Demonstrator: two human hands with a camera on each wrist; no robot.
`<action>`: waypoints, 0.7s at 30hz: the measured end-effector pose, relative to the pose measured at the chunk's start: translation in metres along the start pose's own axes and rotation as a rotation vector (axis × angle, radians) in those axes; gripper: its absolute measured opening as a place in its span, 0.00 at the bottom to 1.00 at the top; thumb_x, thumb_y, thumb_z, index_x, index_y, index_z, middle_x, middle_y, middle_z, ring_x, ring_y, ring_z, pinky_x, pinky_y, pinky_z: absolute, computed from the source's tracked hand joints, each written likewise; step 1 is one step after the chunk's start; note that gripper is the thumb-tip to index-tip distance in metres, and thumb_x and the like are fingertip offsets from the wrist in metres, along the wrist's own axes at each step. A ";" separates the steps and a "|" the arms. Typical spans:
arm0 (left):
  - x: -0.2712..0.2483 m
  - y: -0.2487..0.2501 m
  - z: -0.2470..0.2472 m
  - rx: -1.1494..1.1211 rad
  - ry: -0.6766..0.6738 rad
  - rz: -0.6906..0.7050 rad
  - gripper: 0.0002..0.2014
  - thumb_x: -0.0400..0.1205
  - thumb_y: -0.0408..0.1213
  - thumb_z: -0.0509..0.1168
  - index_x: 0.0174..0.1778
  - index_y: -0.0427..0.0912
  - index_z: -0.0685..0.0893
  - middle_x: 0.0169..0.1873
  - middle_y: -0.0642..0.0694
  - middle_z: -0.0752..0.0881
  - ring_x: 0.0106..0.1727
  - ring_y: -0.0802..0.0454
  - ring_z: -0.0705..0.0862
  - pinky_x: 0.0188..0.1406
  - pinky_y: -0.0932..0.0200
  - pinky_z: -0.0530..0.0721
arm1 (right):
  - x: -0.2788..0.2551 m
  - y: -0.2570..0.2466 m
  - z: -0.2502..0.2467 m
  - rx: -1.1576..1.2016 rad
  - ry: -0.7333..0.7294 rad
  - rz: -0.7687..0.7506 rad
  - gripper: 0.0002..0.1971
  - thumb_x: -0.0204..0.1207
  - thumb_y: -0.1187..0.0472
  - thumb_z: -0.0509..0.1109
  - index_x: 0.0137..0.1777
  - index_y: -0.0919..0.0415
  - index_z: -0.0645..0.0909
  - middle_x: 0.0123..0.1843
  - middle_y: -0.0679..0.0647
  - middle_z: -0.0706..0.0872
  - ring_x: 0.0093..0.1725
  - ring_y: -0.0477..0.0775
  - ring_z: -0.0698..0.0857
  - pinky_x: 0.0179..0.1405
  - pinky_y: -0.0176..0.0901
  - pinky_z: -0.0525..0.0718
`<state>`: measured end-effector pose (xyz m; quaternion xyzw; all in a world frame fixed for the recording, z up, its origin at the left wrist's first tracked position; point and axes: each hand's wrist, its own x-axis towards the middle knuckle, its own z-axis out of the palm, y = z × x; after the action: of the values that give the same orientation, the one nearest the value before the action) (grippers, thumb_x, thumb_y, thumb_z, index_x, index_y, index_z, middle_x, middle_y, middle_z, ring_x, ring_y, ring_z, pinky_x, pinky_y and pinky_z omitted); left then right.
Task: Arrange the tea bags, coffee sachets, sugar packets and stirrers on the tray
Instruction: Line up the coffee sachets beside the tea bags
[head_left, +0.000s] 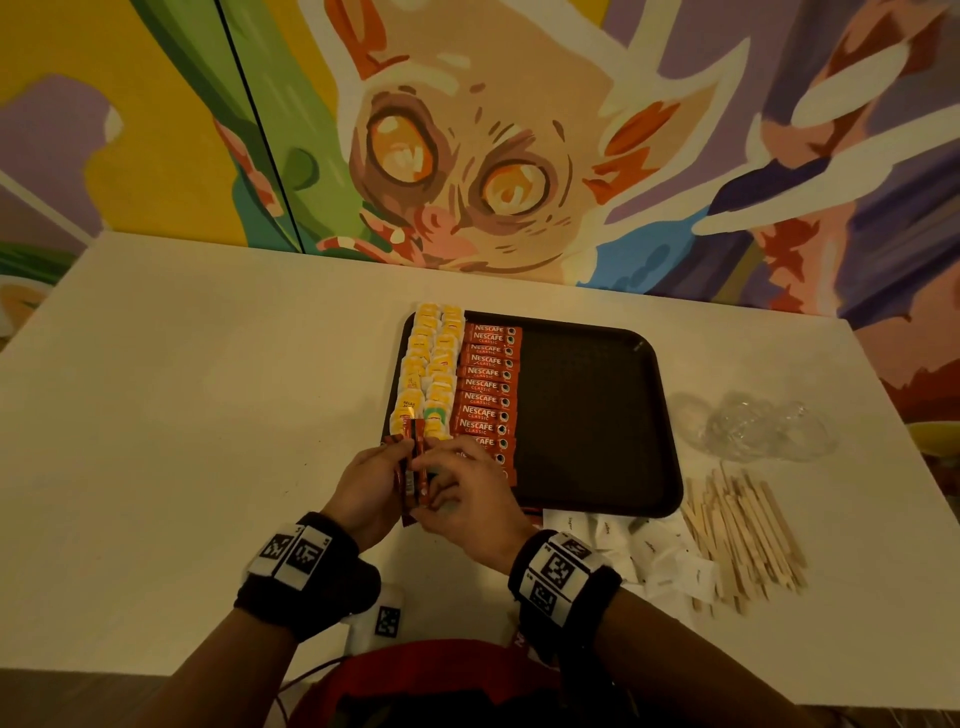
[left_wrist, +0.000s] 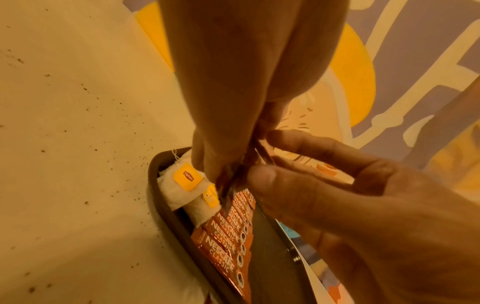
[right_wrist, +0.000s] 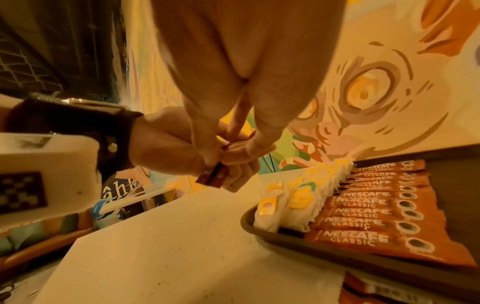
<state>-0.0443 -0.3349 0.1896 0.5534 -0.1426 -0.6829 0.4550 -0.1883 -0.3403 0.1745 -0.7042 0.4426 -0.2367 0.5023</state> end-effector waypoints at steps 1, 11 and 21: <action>0.000 0.000 -0.001 -0.001 -0.006 -0.002 0.16 0.89 0.38 0.53 0.61 0.35 0.84 0.56 0.36 0.89 0.56 0.42 0.88 0.50 0.50 0.85 | 0.001 0.002 0.001 -0.032 0.008 -0.016 0.20 0.71 0.66 0.80 0.64 0.57 0.84 0.66 0.50 0.73 0.51 0.47 0.85 0.51 0.32 0.87; 0.005 -0.004 -0.007 0.061 0.113 0.016 0.13 0.85 0.41 0.63 0.59 0.37 0.83 0.51 0.38 0.84 0.39 0.47 0.77 0.37 0.55 0.79 | 0.004 0.007 -0.014 0.267 0.341 0.169 0.04 0.82 0.60 0.68 0.50 0.49 0.81 0.49 0.50 0.89 0.44 0.50 0.90 0.47 0.45 0.91; 0.009 -0.006 -0.010 0.254 0.148 0.183 0.08 0.81 0.35 0.68 0.48 0.32 0.85 0.28 0.43 0.78 0.26 0.52 0.72 0.23 0.60 0.75 | 0.001 0.025 -0.035 0.312 0.380 0.319 0.02 0.84 0.60 0.66 0.49 0.55 0.80 0.41 0.54 0.87 0.36 0.47 0.87 0.43 0.39 0.88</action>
<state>-0.0381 -0.3354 0.1764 0.6398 -0.2437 -0.5725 0.4511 -0.2245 -0.3611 0.1645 -0.4829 0.5920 -0.3476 0.5436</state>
